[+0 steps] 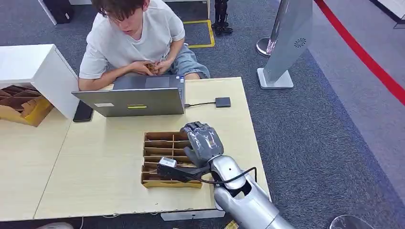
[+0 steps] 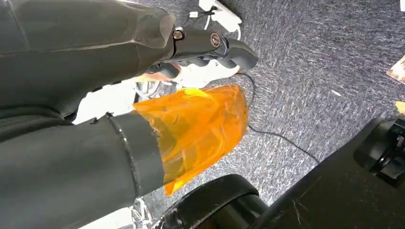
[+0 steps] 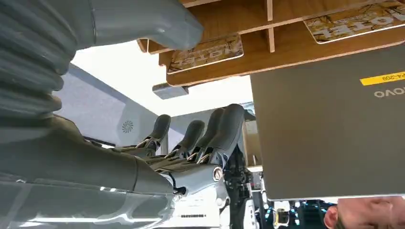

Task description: Pass the card to the sensor for recognition and then transmit it.

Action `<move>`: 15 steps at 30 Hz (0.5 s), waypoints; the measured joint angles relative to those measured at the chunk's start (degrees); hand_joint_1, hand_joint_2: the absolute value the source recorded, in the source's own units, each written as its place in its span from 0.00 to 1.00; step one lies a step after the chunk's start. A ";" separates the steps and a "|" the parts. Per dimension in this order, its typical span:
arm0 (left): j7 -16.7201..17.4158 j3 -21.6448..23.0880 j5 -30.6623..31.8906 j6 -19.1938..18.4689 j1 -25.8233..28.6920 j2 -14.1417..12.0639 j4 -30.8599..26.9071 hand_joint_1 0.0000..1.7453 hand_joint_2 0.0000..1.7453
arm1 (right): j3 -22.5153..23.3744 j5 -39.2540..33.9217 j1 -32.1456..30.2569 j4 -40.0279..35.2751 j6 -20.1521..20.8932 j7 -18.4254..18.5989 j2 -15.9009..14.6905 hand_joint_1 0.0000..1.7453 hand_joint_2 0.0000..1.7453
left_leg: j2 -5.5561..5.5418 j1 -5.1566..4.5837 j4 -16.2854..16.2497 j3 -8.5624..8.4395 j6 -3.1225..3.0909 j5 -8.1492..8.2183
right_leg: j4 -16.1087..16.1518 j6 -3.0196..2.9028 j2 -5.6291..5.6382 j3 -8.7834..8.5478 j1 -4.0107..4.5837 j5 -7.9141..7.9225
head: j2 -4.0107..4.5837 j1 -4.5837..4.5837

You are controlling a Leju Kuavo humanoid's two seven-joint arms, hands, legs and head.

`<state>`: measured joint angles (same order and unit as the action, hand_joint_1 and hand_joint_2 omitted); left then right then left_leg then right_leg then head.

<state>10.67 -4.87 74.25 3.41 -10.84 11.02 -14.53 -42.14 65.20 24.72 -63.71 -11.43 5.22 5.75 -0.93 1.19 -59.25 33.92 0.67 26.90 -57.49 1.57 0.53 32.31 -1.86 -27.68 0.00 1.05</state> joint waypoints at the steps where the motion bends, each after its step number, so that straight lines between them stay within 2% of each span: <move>1: 0.00 0.00 0.00 0.00 0.00 0.00 0.00 0.00 0.00 | 0.00 0.00 0.01 0.04 0.00 0.00 0.00 0.39 1.00 | 0.00 0.00 0.00 0.00 0.00 0.00 | 0.00 0.00 0.00 0.00 0.00 0.00 | 0.00 0.00; 15: 0.00 0.57 0.00 -0.20 -0.02 0.02 0.00 0.00 0.00 | -0.35 -0.57 0.35 1.00 0.83 0.00 0.52 0.39 1.00 | 0.00 0.00 0.00 0.00 0.00 0.00 | 0.00 0.00 0.00 0.00 0.00 0.00 | 0.00 -0.02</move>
<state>10.67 -4.31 74.25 3.21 -10.85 11.04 -14.53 -42.49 64.63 25.07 -62.71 -10.60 5.22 6.27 -0.93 1.19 -59.25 33.91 0.67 26.89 -57.49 1.57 0.53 32.31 -1.86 -27.68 0.00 1.03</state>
